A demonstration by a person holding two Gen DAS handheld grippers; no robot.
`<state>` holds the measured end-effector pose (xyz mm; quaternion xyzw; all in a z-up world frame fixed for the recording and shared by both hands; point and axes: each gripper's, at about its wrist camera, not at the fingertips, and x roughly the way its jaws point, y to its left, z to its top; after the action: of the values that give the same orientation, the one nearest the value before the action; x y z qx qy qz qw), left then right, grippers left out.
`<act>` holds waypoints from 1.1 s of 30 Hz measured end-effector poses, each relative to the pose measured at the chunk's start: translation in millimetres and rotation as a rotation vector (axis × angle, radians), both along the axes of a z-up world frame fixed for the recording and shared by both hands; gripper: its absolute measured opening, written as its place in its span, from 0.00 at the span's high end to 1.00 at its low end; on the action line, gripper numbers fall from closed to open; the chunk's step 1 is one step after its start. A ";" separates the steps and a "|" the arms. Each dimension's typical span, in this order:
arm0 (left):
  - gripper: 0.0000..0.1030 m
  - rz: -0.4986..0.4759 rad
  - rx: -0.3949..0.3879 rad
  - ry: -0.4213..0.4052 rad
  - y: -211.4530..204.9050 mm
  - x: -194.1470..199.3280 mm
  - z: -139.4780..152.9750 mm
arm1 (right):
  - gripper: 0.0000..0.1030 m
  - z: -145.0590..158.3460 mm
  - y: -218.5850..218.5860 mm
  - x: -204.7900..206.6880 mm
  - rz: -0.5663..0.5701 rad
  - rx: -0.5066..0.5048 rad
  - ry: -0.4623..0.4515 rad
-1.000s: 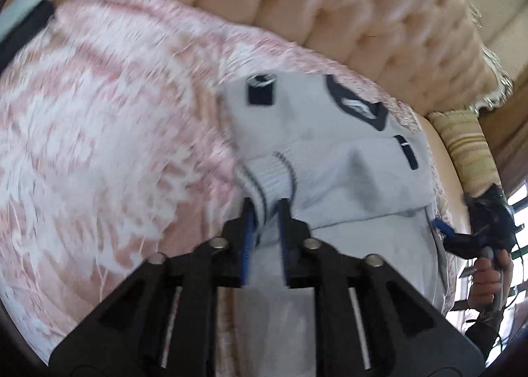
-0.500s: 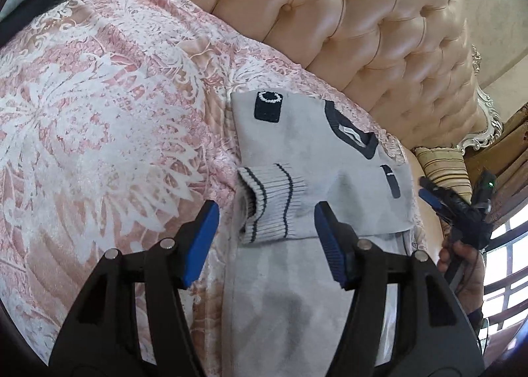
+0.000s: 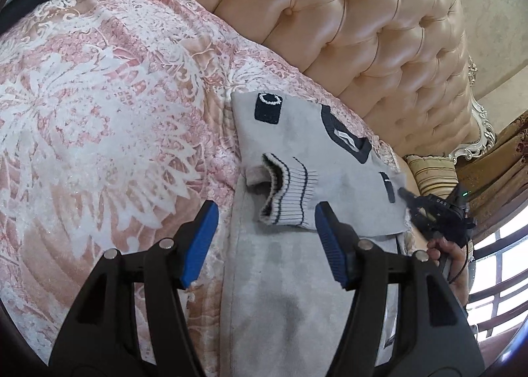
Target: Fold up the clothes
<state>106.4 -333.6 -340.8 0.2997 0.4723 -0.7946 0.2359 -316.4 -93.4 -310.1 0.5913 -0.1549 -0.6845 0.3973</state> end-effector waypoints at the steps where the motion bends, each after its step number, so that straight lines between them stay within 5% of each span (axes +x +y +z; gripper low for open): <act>1: 0.38 -0.004 0.006 0.004 -0.1 -0.9 -0.9 | 0.92 -8.4 6.3 -4.2 -0.021 -0.012 -0.045; 10: 0.38 -0.001 0.093 0.077 -28.3 -21.9 -8.9 | 0.88 2.5 5.9 4.8 0.006 0.067 0.065; 15: 0.38 0.014 0.233 0.105 -48.2 -35.2 -30.3 | 0.87 4.4 10.0 4.6 -0.003 0.054 0.060; 16: 0.38 0.021 0.259 0.114 -51.1 -35.9 -33.8 | 0.84 6.5 9.7 0.6 -0.012 0.048 0.065; 19: 0.39 0.006 0.314 0.168 -54.3 -38.3 -39.2 | 0.48 11.9 13.1 -4.1 -0.027 0.028 0.085; 22: 0.42 -0.010 0.379 0.218 -59.1 -39.7 -46.6 | 0.45 9.1 10.5 -4.3 -0.027 0.020 0.078; 25: 0.49 -0.008 0.457 0.285 -65.6 -36.2 -56.4 | 0.45 7.4 5.7 -1.8 -0.012 0.021 0.076; 27: 0.69 -0.008 0.506 0.332 -69.7 -32.6 -62.3 | 0.45 6.2 2.6 -0.1 -0.002 0.021 0.074; 31: 0.70 -0.021 0.494 0.349 -72.0 -26.1 -59.0 | 0.45 3.2 -3.5 2.4 0.014 0.037 0.079; 33: 0.70 -0.052 0.411 0.331 -69.9 -24.8 -44.4 | 0.45 2.2 -6.4 3.7 0.020 0.058 0.095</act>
<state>81.6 -403.5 -385.2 0.2192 0.6482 -0.7259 0.0692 -312.7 -99.7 -307.9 0.5710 -0.1101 -0.7118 0.3938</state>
